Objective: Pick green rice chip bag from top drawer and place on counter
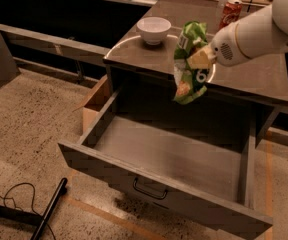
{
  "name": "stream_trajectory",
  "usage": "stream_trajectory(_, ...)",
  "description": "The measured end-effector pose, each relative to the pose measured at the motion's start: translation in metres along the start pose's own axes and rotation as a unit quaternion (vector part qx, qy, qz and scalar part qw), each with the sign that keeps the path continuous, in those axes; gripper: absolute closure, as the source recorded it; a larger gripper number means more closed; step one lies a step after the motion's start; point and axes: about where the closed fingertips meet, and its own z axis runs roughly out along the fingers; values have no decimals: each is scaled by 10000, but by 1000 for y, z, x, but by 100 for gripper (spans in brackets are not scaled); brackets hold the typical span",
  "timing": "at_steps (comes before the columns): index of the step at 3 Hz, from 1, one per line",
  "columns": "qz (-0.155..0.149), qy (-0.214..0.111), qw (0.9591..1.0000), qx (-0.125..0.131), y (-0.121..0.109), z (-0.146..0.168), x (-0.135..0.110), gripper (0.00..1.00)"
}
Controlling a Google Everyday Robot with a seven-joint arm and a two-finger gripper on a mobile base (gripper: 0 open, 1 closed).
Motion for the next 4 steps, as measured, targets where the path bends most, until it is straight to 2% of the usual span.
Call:
stream_trajectory(1,-172,-216,9987,425,-30,10,-38,100)
stream_trajectory(2,-338,-186,9952,901,-62,25,-55,100)
stream_trajectory(3,-482,1,9890,1397,-105,48,-62,81)
stream_trajectory(4,-512,66,9858,1596,-129,59,-65,58)
